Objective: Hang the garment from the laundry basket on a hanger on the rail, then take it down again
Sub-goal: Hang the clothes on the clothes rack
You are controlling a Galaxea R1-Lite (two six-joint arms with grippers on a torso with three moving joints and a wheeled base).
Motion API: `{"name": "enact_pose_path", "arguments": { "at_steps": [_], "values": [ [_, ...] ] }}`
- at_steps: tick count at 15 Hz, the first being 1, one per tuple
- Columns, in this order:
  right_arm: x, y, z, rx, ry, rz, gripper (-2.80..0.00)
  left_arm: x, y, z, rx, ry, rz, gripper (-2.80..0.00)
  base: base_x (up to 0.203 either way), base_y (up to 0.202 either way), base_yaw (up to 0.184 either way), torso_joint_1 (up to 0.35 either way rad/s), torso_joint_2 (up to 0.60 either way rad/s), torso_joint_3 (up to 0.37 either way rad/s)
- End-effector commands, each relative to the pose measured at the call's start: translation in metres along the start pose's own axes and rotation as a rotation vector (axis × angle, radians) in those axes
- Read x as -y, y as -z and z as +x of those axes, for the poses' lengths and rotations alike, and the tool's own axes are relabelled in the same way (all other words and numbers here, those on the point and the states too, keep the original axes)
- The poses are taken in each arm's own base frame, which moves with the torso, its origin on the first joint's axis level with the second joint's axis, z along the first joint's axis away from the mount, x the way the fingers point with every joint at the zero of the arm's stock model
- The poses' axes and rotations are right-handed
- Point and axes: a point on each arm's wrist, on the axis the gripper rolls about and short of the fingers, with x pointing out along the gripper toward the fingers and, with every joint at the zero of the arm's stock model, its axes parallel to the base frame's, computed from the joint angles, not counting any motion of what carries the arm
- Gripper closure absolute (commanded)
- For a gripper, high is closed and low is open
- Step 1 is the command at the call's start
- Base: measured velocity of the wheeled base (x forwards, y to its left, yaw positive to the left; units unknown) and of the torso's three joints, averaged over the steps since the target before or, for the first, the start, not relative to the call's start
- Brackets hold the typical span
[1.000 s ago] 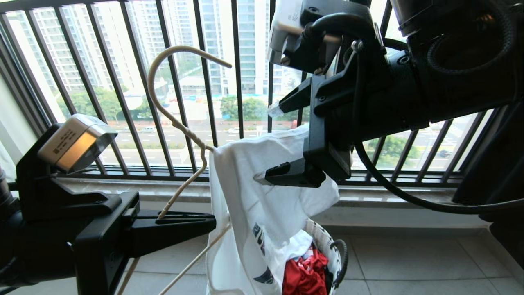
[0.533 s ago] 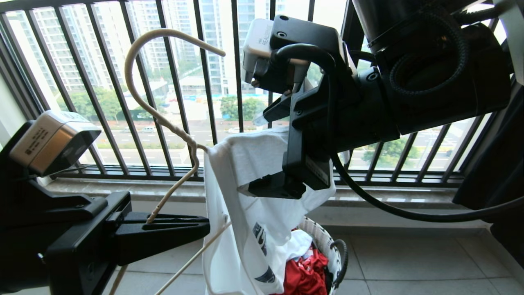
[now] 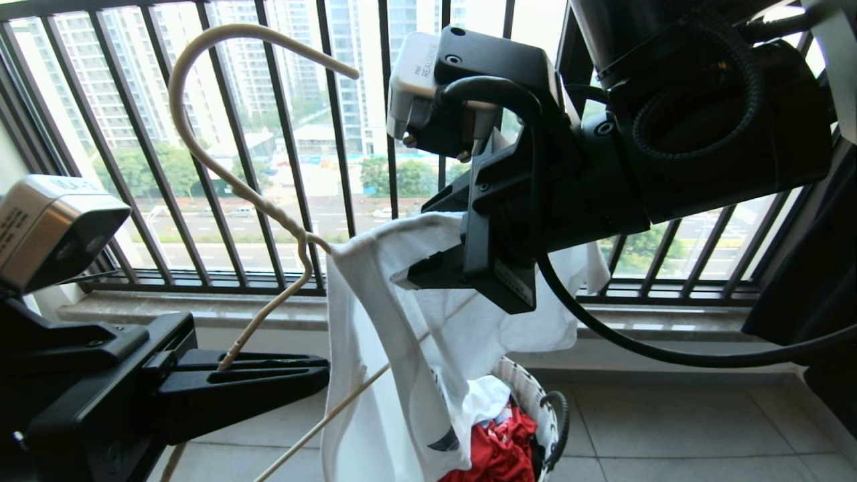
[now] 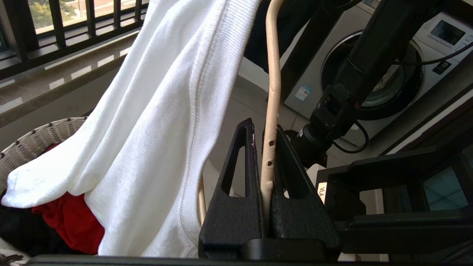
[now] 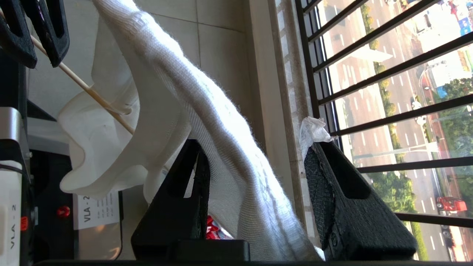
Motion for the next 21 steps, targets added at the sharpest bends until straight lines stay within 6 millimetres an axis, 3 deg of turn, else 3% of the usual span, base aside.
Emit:
{"name": "enact_pose_path", "arguments": {
  "at_steps": [1, 8, 9, 14, 17, 21],
  "values": [
    [-0.001, -0.001, -0.002, 0.001, -0.001, -0.004, 0.00, 0.000, -0.001, -0.001, 0.006, 0.000, 0.004, 0.00, 0.000, 0.000, 0.000, 0.000, 0.00, 0.000],
    [-0.002, -0.004, -0.013, 0.015, 0.008, -0.005, 0.00, -0.002, -0.003, -0.001, 0.011, -0.016, 0.003, 0.00, 0.000, 0.000, 0.000, 0.000, 0.00, 0.000],
    [-0.003, -0.005, -0.014, 0.018, 0.003, -0.008, 0.00, -0.003, -0.004, -0.001, 0.013, -0.023, 0.005, -2.80, 0.000, 0.000, 0.000, 0.000, 0.00, 0.000],
    [-0.004, -0.006, -0.018, 0.020, 0.010, -0.010, 0.00, -0.008, -0.015, -0.008, 0.056, -0.084, 0.024, -2.80, 0.000, 0.000, 0.000, 0.000, 0.00, 0.000],
    [0.003, -0.002, -0.022, 0.010, 0.039, 0.002, 0.00, -0.007, -0.031, -0.025, 0.131, -0.180, 0.075, -2.80, 0.000, 0.000, 0.000, 0.000, 0.00, 0.000],
    [0.015, 0.006, -0.020, -0.034, 0.106, 0.021, 0.00, 0.023, -0.051, -0.052, 0.251, -0.231, 0.168, -2.80, 0.000, 0.000, 0.000, 0.000, 0.00, 0.000]
  ]
}}
